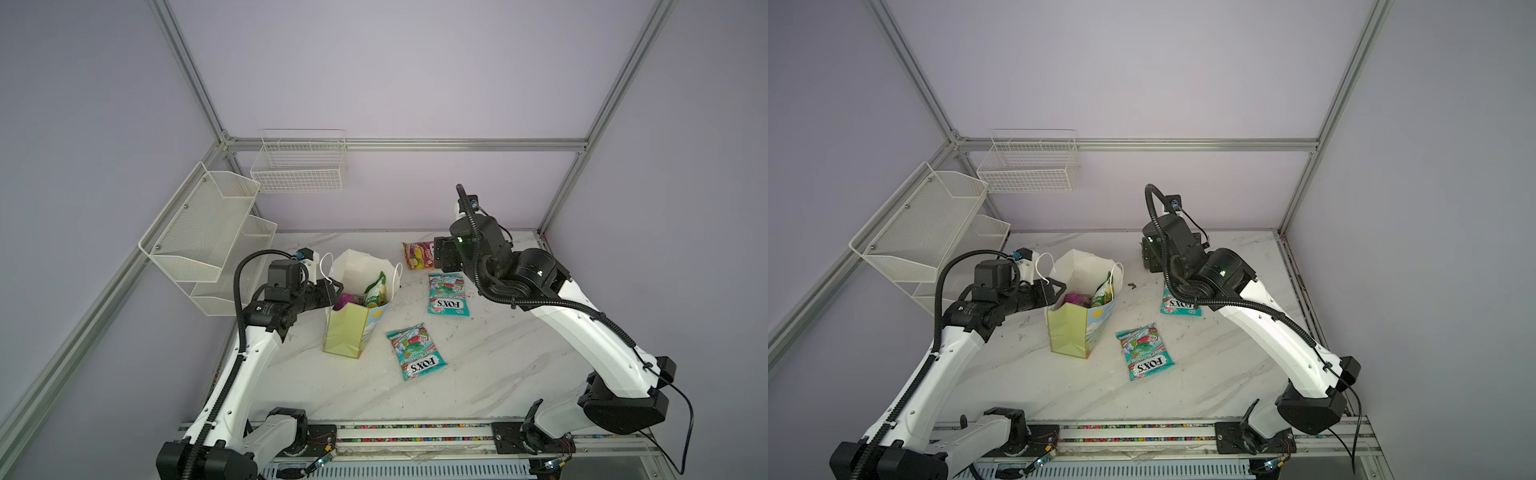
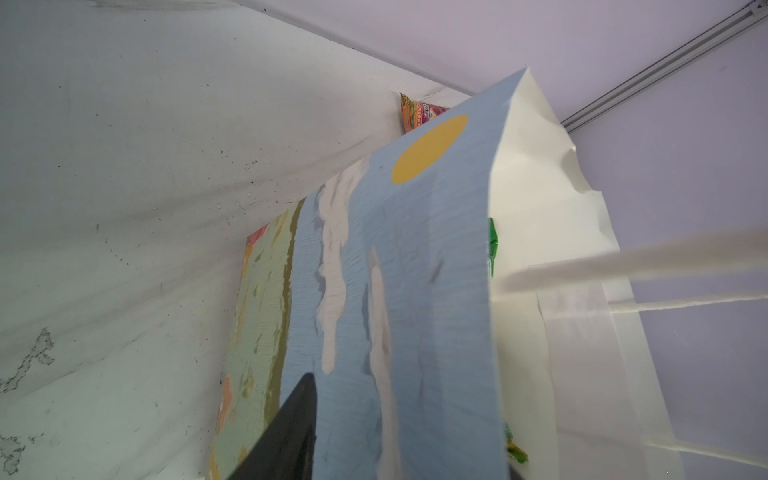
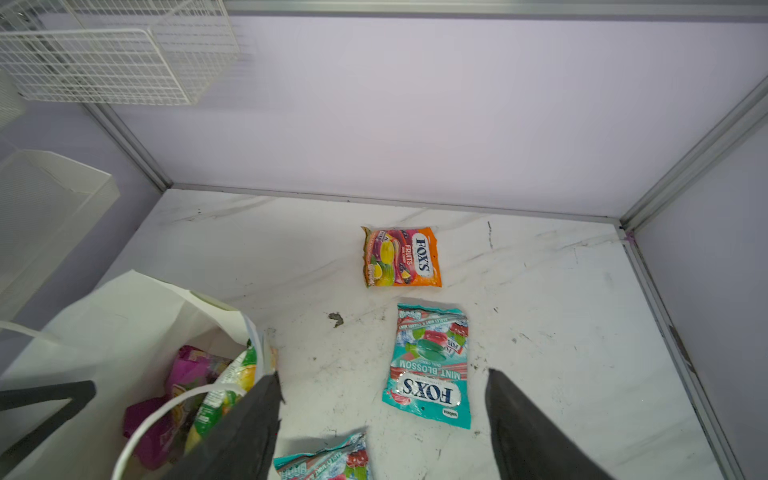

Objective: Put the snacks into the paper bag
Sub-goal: 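Withdraw the right gripper and move it above the teal cherry FOX'S pack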

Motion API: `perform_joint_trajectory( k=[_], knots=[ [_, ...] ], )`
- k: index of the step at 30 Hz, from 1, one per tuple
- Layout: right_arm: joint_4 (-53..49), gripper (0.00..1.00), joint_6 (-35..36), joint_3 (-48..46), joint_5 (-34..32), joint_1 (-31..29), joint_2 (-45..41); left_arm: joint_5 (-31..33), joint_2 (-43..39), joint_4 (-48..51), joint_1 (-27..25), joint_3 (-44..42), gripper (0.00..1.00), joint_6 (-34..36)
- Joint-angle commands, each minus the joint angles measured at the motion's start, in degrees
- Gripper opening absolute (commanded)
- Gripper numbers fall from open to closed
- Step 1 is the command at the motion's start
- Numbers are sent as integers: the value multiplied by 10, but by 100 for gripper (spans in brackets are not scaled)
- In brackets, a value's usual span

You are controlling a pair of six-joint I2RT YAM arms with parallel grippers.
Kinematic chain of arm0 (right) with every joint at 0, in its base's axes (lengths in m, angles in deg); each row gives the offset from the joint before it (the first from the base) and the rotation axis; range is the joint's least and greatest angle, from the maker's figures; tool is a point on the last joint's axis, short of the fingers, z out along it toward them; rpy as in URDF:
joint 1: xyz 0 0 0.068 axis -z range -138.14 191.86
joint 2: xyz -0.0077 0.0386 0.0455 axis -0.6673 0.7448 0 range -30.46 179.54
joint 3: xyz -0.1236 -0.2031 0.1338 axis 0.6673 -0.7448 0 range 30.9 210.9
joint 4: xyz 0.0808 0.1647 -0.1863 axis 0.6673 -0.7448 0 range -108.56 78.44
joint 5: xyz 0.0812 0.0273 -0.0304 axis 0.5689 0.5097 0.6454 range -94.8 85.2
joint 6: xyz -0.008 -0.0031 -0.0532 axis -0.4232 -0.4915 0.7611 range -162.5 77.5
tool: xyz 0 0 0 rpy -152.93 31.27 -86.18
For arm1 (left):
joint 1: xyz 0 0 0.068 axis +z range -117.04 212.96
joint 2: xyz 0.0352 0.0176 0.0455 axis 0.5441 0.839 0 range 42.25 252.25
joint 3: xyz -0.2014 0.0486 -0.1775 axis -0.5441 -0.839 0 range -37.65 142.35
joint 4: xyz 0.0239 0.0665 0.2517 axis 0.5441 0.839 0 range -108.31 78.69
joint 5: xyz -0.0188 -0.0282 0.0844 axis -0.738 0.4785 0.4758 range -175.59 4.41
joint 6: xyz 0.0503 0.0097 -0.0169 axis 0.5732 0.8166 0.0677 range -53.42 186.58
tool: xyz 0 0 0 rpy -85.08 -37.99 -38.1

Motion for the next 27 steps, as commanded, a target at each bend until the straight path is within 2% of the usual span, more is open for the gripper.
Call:
perform_joint_trajectory(
  k=[1, 7, 13, 16, 23, 27],
  knots=[
    [22, 80, -16, -42, 24, 21, -32, 2, -13, -14, -4, 1, 45, 8],
    [27, 80, -24, -138, 74, 40, -48, 3, -17, -16, -3, 0, 45, 7],
    [87, 80, -21, -272, 198, 42, -54, 5, -21, -15, -3, -3, 48, 7],
    [116, 80, -27, -326, 230, 42, -54, 5, -22, -15, -3, -1, 49, 8],
    [181, 79, -27, -413, 326, 42, -39, 11, -18, -13, -3, 4, 50, 10],
    [208, 78, -26, -443, 348, 42, -18, 15, -19, -11, -2, 8, 52, 13]
  ],
)
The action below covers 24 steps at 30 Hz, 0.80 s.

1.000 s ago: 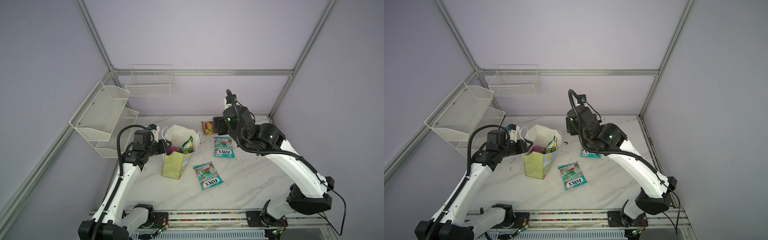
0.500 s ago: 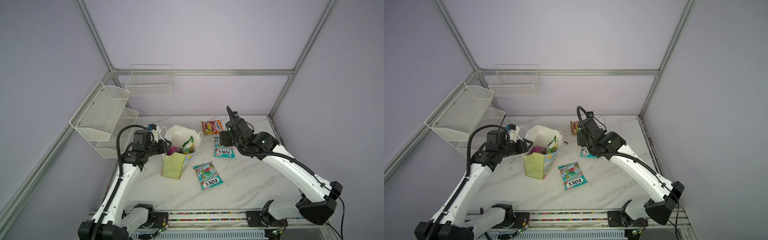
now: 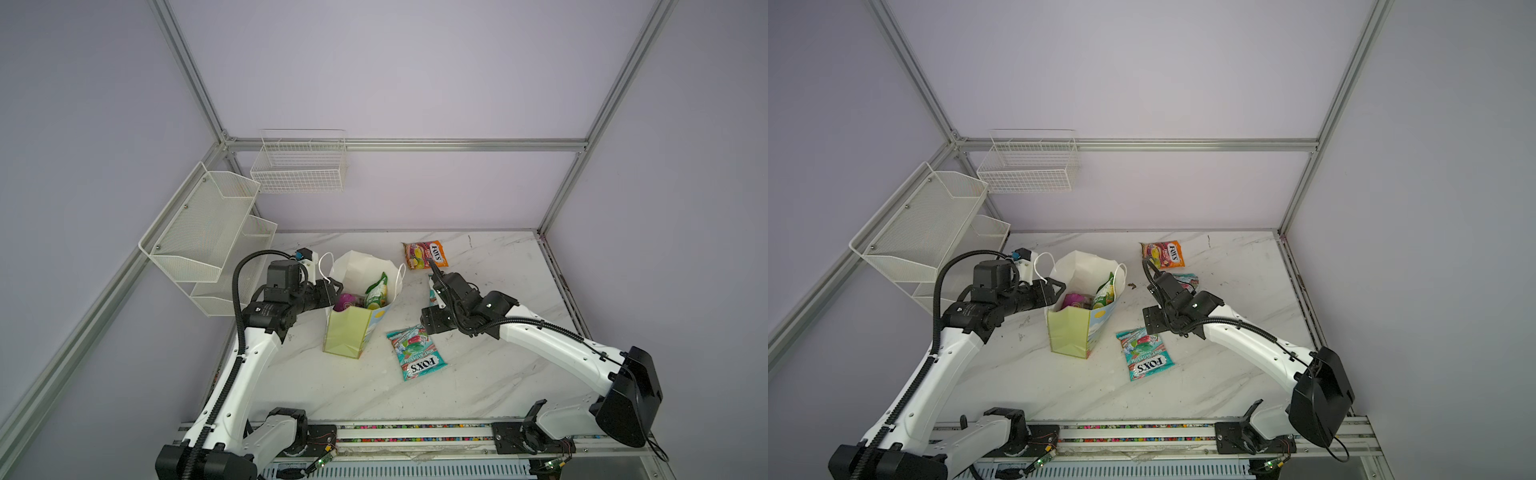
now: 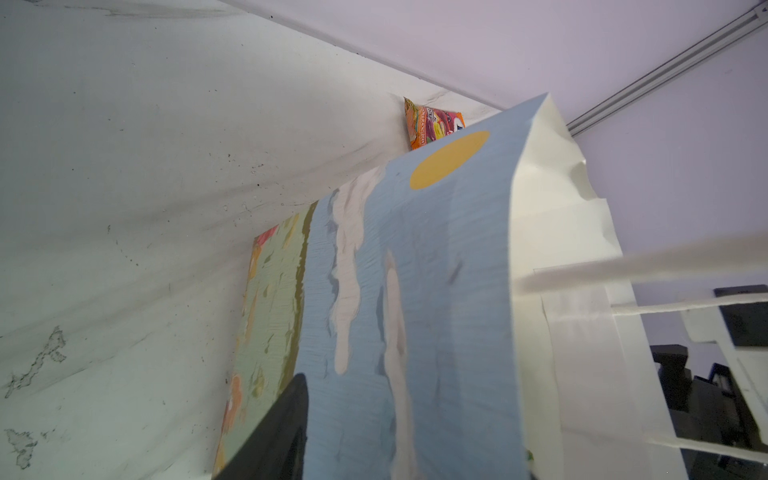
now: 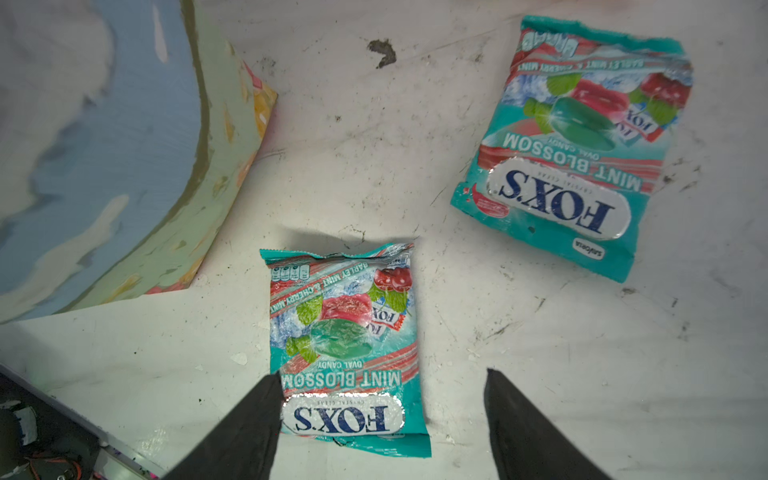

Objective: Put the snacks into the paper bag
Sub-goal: 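Withdraw the right gripper and move it above the teal cherry FOX'S pack, then lower the right gripper and pinch the teal Barley Mint & Cherry pack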

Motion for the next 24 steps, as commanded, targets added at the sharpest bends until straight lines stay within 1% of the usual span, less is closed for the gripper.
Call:
perform_joint_trajectory(
  k=[1, 3, 4, 5, 10, 16, 24],
  knots=[
    [44, 78, -4, -25, 45, 1, 17, 6, -14, -11, -2, 9, 52, 14],
    [56, 78, -4, -37, 56, 1, 28, 10, -14, -8, -2, 11, 53, 16],
    [61, 81, -4, -43, 60, 1, 35, 11, -14, -7, -2, 12, 55, 17],
    [64, 82, -4, -47, 62, 1, 41, 13, -15, -6, -1, 12, 55, 17],
    [82, 82, -7, -70, 56, 1, 70, 17, -15, -5, 2, 13, 57, 21],
    [96, 81, -9, -86, 49, 1, 98, 23, -15, 1, 9, 14, 58, 24],
    [123, 80, -12, -105, 58, 1, 124, 26, -22, 2, 18, 14, 59, 25]
  ],
)
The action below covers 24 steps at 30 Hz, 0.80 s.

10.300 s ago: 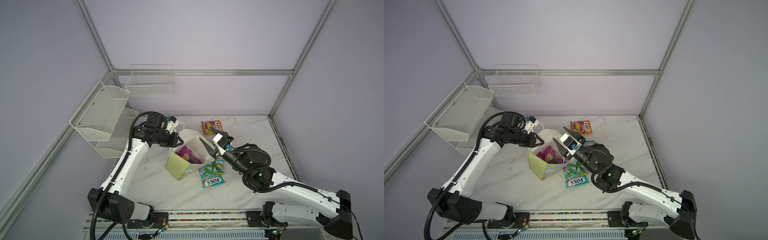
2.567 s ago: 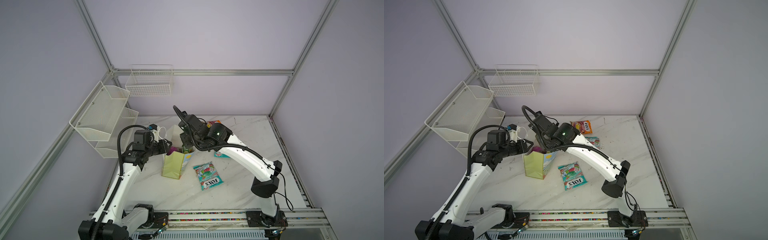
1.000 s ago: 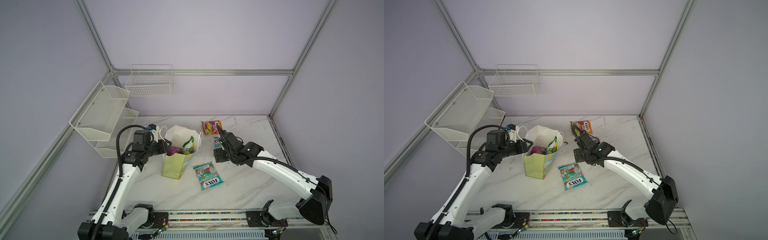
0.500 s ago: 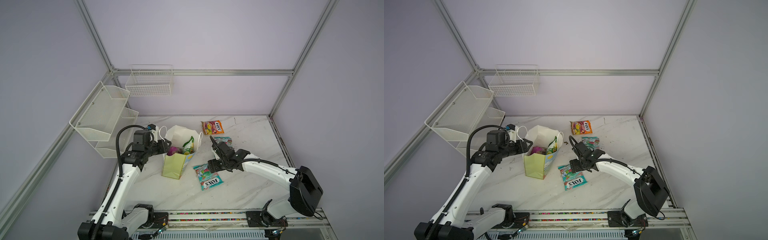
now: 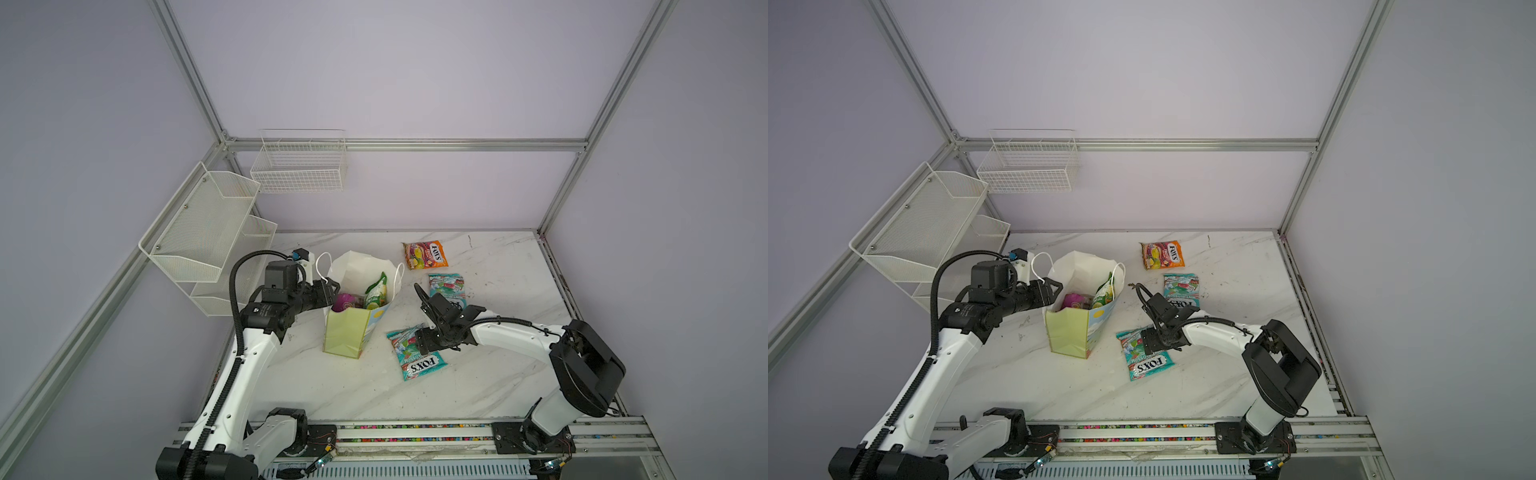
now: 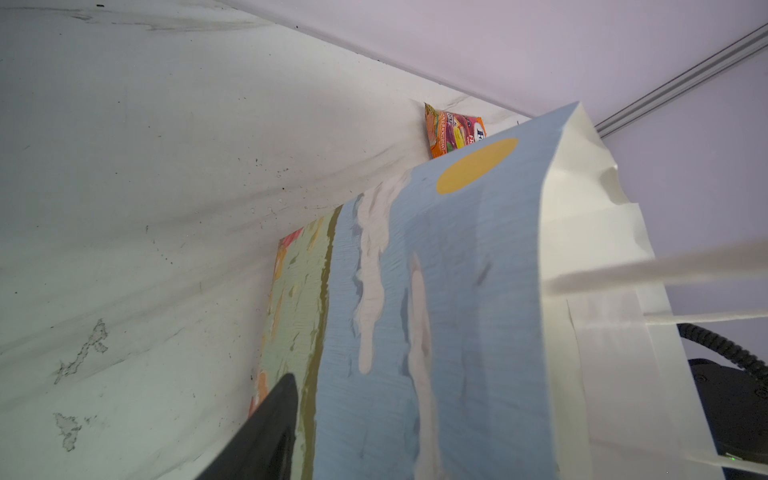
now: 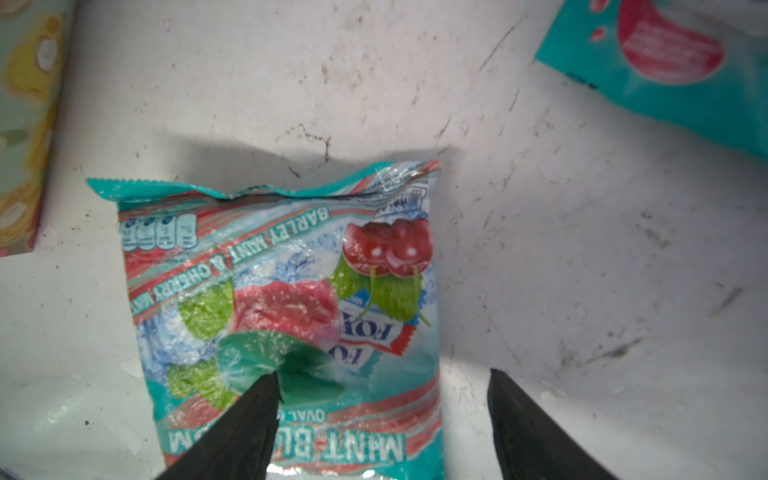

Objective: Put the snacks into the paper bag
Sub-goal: 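Lower the right gripper and pinch the teal Barley Mint & Cherry pack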

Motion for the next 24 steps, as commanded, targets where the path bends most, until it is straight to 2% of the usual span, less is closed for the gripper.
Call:
perform_joint_trajectory(
  k=[1, 7, 11, 17, 23, 24],
  knots=[
    [18, 80, -7, -10, 6, 1, 8, 3, -18, -7, 7, 14, 59, 11],
    [35, 75, -8, -15, 20, 1, 22, 4, -22, -3, 13, 13, 59, 11],
    [41, 65, -9, -19, 25, 1, 32, 3, -24, -3, 17, 12, 59, 10],
    [42, 42, -10, -23, 25, 2, 35, 4, -24, -3, 20, 10, 59, 10],
    [23, 10, -9, -10, 10, 1, 24, 4, -25, -3, 22, 4, 59, 10],
    [17, 8, -9, -6, 5, 1, 19, 4, -26, -3, 22, 3, 59, 9]
  ],
)
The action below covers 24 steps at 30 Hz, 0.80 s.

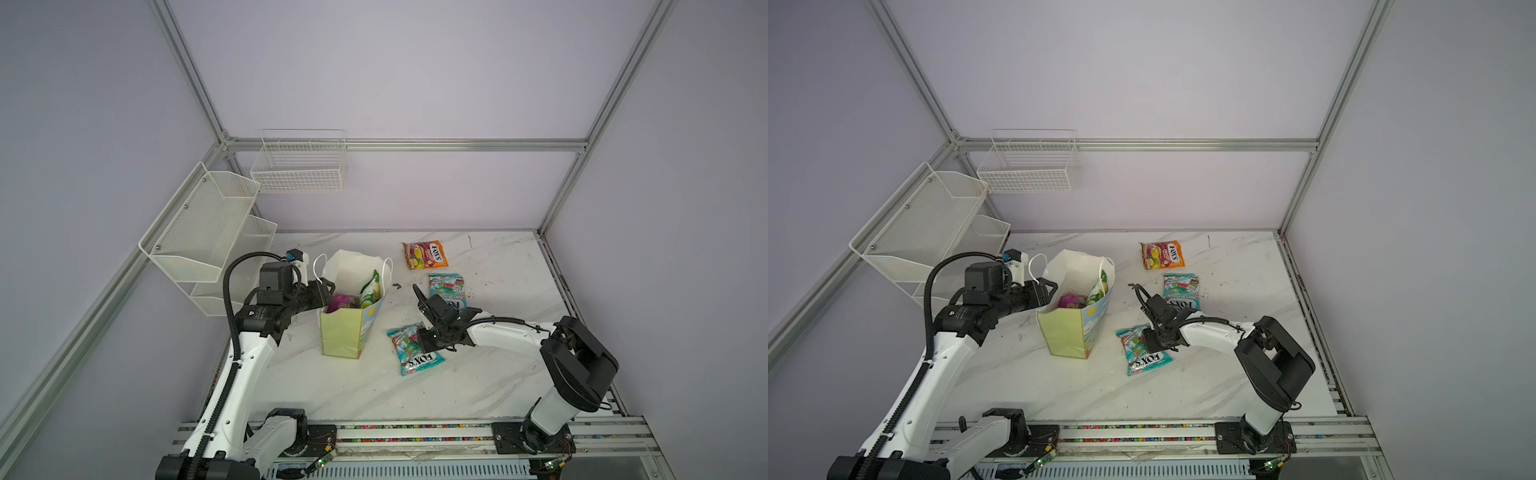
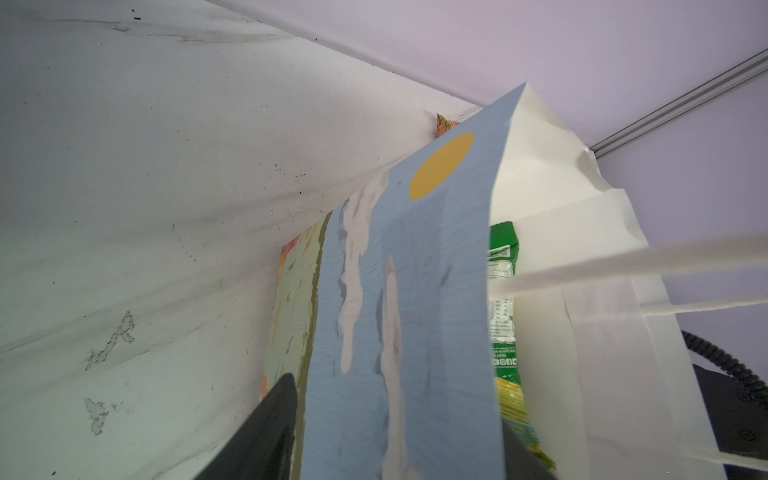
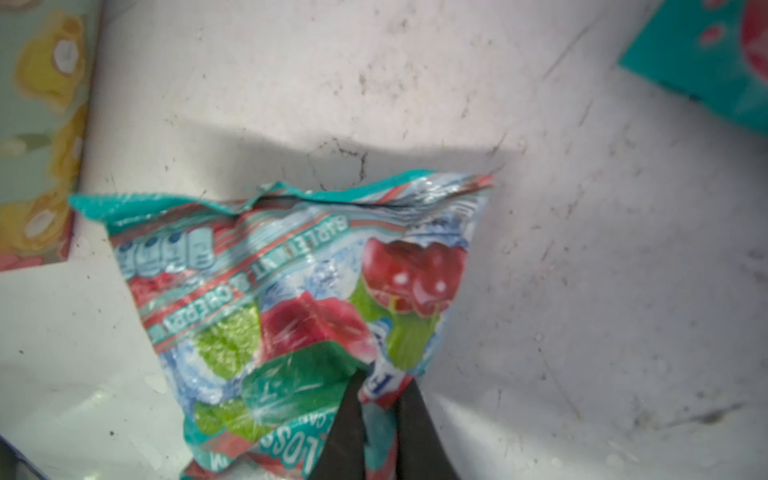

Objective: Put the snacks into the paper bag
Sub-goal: 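Lower the right gripper and pinch the teal Barley Mint & Cherry pack, then lift the teal cherry pack upward with the right gripper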

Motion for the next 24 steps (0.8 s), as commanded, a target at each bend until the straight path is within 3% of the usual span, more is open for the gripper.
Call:
perform_joint_trajectory(
  k=[1, 6, 16, 24],
  knots=[
    [-44, 7, 1, 8, -30, 1, -6, -3, -13, -11, 4, 3, 59, 9],
    [-85, 0, 3, 45, -60, 1, -58, -5, -15, -10, 4, 3, 59, 10],
    [-136, 0, -10, 134, -130, 1, -194, -10, -25, -11, 5, 7, 60, 9],
    [-165, 0, 9, 240, -172, 1, -235, -14, -32, -13, 4, 8, 60, 7]
  ],
)
